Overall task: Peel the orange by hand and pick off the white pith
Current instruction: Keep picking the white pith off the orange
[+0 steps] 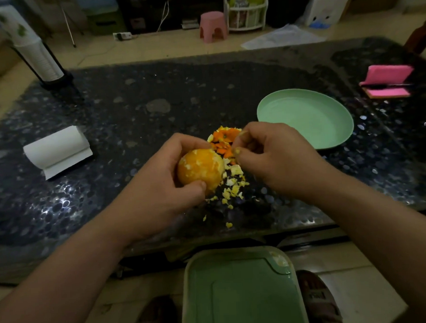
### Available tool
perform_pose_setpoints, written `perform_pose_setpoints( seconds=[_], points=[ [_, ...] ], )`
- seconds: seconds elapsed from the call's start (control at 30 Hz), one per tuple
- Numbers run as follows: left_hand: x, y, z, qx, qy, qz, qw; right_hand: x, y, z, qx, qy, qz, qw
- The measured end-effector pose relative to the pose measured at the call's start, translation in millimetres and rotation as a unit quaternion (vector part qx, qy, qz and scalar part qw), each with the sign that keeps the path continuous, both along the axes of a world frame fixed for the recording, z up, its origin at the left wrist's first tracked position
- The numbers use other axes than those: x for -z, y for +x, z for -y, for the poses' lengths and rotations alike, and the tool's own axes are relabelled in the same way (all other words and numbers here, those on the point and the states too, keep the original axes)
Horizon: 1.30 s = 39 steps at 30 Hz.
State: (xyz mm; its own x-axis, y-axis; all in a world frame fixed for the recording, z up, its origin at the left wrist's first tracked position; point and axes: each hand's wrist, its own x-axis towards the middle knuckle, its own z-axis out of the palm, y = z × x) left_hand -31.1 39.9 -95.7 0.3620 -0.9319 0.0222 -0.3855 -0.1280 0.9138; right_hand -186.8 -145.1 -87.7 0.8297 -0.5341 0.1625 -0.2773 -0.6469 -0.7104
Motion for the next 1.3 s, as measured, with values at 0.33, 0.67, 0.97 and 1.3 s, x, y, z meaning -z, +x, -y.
perform_pose_setpoints(
  seconds=[0.33,0.67,0.97,1.3],
  points=[
    [1,2,1,-0.036,-0.008,-0.012,0.999,-7,-3,-18,-0.038,0.06,0.032,0.997],
    [4,-13,4,-0.064,-0.01,0.152,0.986,-2,1,-29,0.001,-0.061,0.001,0.998],
    [1,-13,5,-0.078,-0.033,0.113,0.99,-1,2,-27,0.01,-0.006,0.051,0.999],
    [0,-15,3,-0.077,-0.045,0.159,0.983,-10,2,-25,-0.001,0.164,0.053,0.985]
  ],
)
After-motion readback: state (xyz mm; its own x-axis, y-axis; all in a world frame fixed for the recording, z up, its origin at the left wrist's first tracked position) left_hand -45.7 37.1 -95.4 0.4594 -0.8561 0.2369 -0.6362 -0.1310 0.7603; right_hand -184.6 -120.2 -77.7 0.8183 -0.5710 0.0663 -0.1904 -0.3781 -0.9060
